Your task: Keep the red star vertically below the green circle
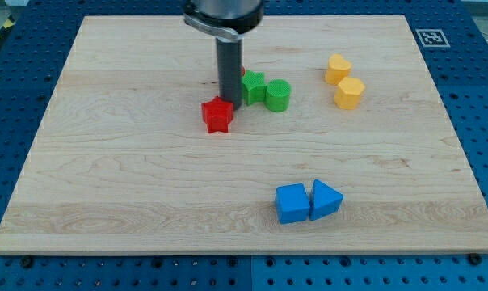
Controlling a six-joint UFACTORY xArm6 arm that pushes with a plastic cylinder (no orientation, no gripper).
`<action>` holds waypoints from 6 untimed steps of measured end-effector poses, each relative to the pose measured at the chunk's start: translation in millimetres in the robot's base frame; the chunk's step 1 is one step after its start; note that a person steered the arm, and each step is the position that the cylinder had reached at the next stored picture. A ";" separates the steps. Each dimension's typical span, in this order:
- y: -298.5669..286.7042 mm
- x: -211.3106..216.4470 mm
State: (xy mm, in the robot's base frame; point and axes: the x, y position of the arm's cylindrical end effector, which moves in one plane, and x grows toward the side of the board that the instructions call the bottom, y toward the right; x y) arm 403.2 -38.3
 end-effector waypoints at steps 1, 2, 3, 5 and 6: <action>-22.9 -20.5; -41.2 -46.3; -60.6 -31.5; -10.0 27.6; 43.3 47.6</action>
